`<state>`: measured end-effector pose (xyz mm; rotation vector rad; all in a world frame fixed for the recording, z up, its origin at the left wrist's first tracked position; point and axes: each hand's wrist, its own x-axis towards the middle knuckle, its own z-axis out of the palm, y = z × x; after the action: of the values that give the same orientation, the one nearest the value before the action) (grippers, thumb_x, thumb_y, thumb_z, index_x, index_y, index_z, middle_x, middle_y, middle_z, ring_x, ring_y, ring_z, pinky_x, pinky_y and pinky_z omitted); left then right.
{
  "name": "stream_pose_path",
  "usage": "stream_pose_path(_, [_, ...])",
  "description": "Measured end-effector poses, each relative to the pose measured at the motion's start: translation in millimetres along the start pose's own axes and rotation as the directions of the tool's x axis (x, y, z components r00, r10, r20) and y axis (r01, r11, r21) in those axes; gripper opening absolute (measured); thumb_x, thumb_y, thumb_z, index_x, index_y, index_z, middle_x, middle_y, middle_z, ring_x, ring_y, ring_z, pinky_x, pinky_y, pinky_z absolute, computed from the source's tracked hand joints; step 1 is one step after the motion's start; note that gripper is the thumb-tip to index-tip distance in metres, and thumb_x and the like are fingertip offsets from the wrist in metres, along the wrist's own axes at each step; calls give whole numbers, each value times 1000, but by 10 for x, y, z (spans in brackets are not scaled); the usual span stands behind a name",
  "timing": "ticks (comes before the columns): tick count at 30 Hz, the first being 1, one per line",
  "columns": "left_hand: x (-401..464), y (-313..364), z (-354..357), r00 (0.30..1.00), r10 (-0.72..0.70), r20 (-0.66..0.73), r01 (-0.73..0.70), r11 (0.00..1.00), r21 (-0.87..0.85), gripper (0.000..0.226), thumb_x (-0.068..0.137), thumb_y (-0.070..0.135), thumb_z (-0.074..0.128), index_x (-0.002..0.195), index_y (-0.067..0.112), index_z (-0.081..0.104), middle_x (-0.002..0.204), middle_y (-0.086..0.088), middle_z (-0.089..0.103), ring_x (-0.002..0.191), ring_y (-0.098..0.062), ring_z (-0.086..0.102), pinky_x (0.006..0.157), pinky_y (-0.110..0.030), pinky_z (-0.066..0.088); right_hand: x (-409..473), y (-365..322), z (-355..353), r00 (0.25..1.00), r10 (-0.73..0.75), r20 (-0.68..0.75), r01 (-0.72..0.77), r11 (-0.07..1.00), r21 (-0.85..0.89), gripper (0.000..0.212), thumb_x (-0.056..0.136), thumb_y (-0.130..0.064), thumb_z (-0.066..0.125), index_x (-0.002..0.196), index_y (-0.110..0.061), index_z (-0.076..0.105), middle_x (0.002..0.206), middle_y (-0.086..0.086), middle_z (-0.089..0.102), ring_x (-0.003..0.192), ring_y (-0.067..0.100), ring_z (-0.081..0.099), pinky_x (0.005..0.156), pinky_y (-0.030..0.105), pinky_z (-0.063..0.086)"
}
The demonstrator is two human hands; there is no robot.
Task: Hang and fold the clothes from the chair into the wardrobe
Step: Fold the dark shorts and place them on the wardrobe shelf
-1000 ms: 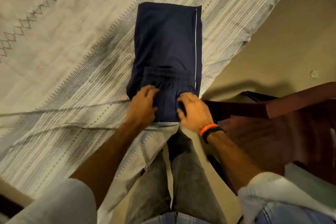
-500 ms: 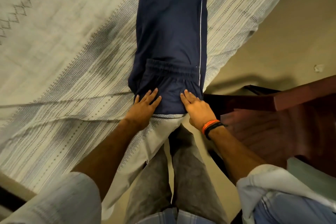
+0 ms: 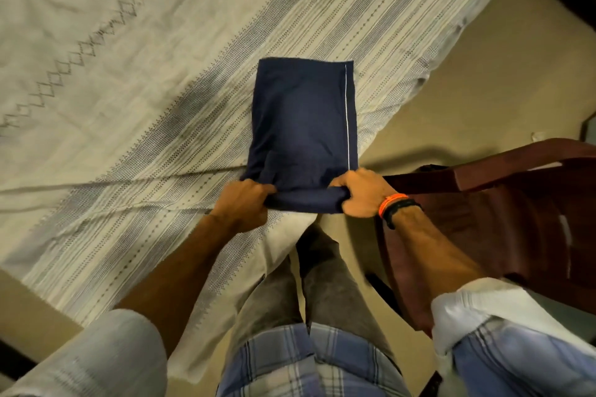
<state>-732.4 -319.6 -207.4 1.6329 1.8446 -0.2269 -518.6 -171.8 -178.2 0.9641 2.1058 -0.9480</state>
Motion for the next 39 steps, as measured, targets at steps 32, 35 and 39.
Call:
stream_pose_path(32, [1123,-607,-115,734,-635,242,536,322,-780,83,79,33,81,140,5,34,134,-14,53,121,-32,54,100,-44,48,1105,301,-144,807,559,-191,-217,580,785,53,91,-40,66,128,-7,48,120,7,62,117,28,57,100,35,44])
stream_pose_path(35, [1052,-603,-4,693,-685,225,545,294,-785,89,71,38,86,139,3,40,133,-13,57,120,-31,57,98,-41,50,1105,351,46,824,546,-151,-260,601,755,66,81,-36,78,132,-6,49,128,11,60,117,29,58,97,33,44])
stream_pose_path(39, [1014,-712,130,701,-632,330,498,102,-861,108,41,54,92,131,10,50,122,-5,65,107,-24,65,91,-44,56,1155,377,103,838,540,-75,-249,501,829,78,75,-43,82,135,-10,44,124,4,59,114,25,58,99,38,48])
